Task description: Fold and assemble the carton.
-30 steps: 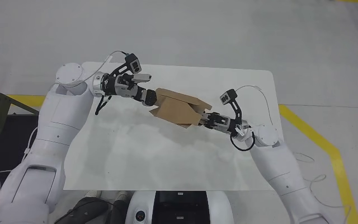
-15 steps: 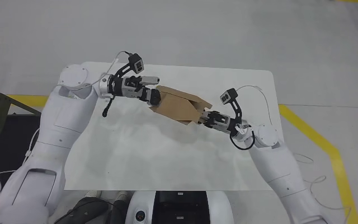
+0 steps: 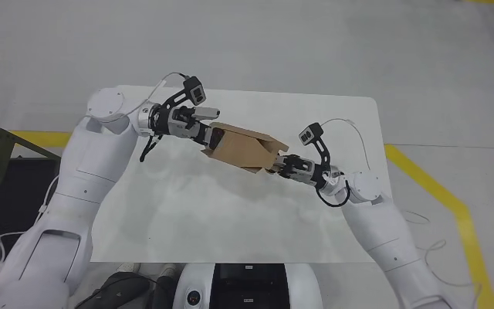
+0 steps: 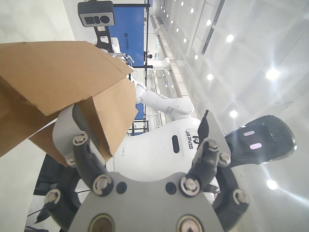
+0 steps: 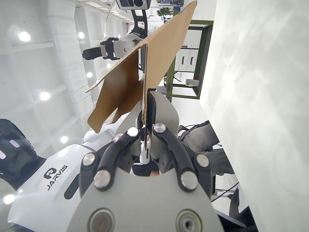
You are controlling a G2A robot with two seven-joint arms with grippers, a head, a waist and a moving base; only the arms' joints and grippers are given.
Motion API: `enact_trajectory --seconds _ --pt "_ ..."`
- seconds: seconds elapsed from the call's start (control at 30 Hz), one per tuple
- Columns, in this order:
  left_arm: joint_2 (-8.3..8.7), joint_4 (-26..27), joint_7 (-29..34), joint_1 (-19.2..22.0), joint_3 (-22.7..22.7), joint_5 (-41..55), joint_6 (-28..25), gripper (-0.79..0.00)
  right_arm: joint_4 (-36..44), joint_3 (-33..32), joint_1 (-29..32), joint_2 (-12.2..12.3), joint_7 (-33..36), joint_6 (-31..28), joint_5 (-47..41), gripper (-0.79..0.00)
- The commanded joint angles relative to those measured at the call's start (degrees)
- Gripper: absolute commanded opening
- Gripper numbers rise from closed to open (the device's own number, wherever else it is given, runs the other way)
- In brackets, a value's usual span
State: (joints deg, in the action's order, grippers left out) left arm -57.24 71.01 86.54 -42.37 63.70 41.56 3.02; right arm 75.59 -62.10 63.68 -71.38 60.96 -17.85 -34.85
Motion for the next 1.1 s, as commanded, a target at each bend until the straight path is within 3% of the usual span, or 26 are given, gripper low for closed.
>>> enact_trajectory --seconds 0.0,0.27,0.53,1.07 --pt "-0.17 -0.4 0.3 0.4 -0.4 0.5 -0.1 0.0 -0.1 0.3 -0.1 -0.1 0.1 -0.1 -0.1 -0.785" --pt "-1.01 -1.0 1.5 2.1 -3.1 4.1 1.3 0.0 -0.8 1.7 -0.6 -0.5 0.3 0.1 -0.8 -0.785" --pt "-0.74 -0.8 1.5 3.9 -6.7 6.2 2.3 0.0 -2.8 3.1 -2.1 -1.0 1.5 0.8 -1.7 -0.785" --pt "2.24 1.0 1.5 5.9 -13.0 10.6 2.0 0.0 -5.8 3.4 -4.0 -1.3 6.9 2.1 -4.8 -0.785"
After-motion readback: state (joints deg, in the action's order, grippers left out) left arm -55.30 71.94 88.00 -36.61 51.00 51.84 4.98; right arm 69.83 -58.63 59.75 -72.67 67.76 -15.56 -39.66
